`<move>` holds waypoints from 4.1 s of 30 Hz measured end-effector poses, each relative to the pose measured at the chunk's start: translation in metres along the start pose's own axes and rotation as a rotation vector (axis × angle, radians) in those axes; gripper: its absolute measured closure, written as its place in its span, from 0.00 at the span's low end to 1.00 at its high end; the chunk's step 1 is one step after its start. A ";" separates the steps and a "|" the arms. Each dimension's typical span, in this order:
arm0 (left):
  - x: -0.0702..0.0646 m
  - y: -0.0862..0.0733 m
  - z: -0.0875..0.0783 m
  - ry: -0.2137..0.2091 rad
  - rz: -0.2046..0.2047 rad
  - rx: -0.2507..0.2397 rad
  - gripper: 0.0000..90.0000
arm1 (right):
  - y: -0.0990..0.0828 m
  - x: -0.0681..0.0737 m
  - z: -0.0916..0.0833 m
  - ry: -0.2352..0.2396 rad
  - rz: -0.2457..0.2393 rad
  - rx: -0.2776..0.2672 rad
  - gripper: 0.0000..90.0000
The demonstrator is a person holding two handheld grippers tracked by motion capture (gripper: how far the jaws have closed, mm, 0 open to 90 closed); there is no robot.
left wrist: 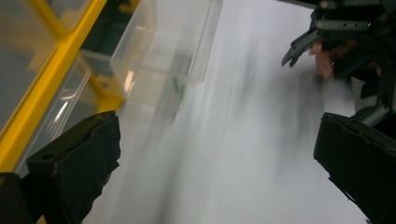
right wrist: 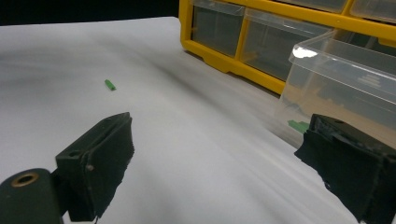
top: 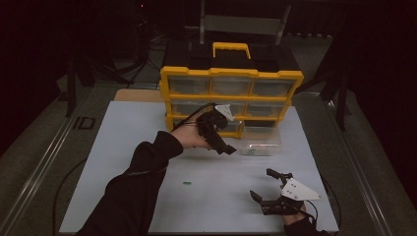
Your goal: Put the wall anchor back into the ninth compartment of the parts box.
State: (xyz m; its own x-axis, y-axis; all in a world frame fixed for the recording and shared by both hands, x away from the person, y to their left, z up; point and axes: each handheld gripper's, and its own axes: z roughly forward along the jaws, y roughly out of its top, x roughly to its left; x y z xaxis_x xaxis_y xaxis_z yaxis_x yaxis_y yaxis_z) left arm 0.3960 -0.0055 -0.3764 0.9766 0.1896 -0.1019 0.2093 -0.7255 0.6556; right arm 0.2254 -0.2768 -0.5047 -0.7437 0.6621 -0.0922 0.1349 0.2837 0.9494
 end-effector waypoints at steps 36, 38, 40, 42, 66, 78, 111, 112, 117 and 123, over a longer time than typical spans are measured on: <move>-0.020 -0.105 -0.021 -0.011 -0.038 0.040 0.01 | 0.001 0.001 0.000 -0.005 -0.007 0.002 0.09; -0.022 -0.111 -0.019 -0.020 -0.044 0.035 0.01 | 0.000 0.001 0.001 -0.004 -0.005 0.003 0.09; -0.022 -0.113 -0.019 -0.023 -0.044 0.036 0.02 | 0.001 0.001 0.001 -0.005 -0.009 0.003 0.09; -0.023 -0.117 -0.019 -0.032 -0.049 0.025 0.02 | 0.001 0.001 0.000 -0.006 -0.011 0.003 0.09; -0.031 -0.169 0.004 -0.055 -0.049 0.017 0.23 | 0.001 0.001 0.001 -0.008 -0.010 0.006 0.09; -0.028 -0.179 0.018 -0.031 -0.042 0.048 0.52 | 0.001 0.001 0.000 -0.009 -0.011 0.006 0.09; -0.021 -0.165 0.021 -0.033 -0.044 0.147 0.95 | 0.001 0.001 0.001 -0.011 -0.011 0.006 0.09; -0.021 -0.163 0.020 -0.028 -0.044 0.144 0.95 | 0.001 0.001 0.001 -0.012 -0.010 0.005 0.09; -0.017 -0.148 0.011 -0.026 -0.029 0.137 0.95 | 0.001 0.001 0.000 -0.011 -0.009 0.004 0.09; -0.014 -0.128 0.004 -0.012 -0.007 0.132 0.95 | 0.001 0.000 0.000 -0.011 -0.007 0.002 0.09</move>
State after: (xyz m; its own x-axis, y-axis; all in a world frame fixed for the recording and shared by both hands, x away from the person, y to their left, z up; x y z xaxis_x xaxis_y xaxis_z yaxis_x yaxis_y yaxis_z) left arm 0.3552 0.0821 -0.4624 0.9754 0.1879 -0.1156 0.2203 -0.8051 0.5508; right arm 0.2253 -0.2766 -0.5038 -0.7372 0.6678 -0.1027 0.1306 0.2900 0.9481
